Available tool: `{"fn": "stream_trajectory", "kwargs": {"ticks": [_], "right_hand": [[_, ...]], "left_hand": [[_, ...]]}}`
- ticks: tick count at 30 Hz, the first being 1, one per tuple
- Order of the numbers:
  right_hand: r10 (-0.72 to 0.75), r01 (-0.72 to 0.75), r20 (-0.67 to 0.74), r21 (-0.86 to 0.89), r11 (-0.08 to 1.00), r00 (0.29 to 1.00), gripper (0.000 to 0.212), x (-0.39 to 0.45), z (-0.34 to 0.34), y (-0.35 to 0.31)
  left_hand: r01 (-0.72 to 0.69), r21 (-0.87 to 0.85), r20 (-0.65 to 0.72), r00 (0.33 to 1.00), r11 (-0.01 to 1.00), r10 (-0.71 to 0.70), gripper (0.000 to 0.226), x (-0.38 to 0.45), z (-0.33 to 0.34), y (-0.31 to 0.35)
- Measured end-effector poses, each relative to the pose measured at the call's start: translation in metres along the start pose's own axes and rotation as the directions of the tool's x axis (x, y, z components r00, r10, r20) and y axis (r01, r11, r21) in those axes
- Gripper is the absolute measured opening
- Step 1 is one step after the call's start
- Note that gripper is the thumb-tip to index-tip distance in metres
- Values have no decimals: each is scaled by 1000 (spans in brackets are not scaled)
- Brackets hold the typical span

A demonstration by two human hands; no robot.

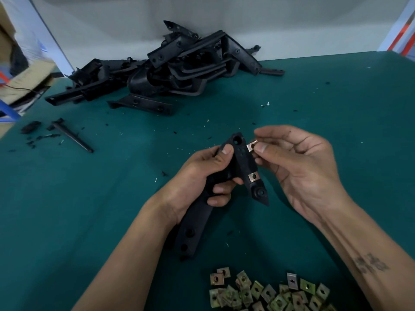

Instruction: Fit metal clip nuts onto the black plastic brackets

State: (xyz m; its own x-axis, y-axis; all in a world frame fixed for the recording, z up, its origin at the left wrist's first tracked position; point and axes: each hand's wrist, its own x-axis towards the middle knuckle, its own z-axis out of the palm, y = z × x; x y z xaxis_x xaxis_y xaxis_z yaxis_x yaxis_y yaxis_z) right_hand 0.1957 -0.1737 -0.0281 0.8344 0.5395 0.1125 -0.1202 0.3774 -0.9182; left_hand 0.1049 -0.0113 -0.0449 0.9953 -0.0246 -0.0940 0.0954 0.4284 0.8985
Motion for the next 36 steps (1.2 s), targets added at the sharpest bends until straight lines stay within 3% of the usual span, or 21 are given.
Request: {"fn": "stream_trajectory", "kwargs": {"ticks": [7, 13, 19, 24, 30, 36], "right_hand": [[103, -100, -53, 62, 993, 993, 7, -5, 9, -2], [141, -125, -110, 143, 982, 984, 11, -13, 22, 0], [135, -123, -160, 82, 989, 978, 30, -17, 26, -1], [177, -165, -126, 96, 981, 976, 30, -18, 24, -6], [120, -110, -158, 69, 992, 980, 30, -19, 28, -1], [88, -79, -179, 59, 995, 980, 28, -19, 28, 2]], "left_hand": [[-11, -11, 12, 1000, 1000, 11, 32, 0, 0, 0], [-21, -12, 22, 1000, 1000, 21, 31, -1, -1, 0], [-44, 13, -17, 999, 999, 44, 30, 1, 1, -2], [-55, 20, -8, 998, 998, 55, 34, 2, 1, -4], [-55, 2, 5, 998, 998, 55, 49, 2, -1, -4], [-47, 18, 17, 999, 999, 47, 32, 2, -1, -3]]}}
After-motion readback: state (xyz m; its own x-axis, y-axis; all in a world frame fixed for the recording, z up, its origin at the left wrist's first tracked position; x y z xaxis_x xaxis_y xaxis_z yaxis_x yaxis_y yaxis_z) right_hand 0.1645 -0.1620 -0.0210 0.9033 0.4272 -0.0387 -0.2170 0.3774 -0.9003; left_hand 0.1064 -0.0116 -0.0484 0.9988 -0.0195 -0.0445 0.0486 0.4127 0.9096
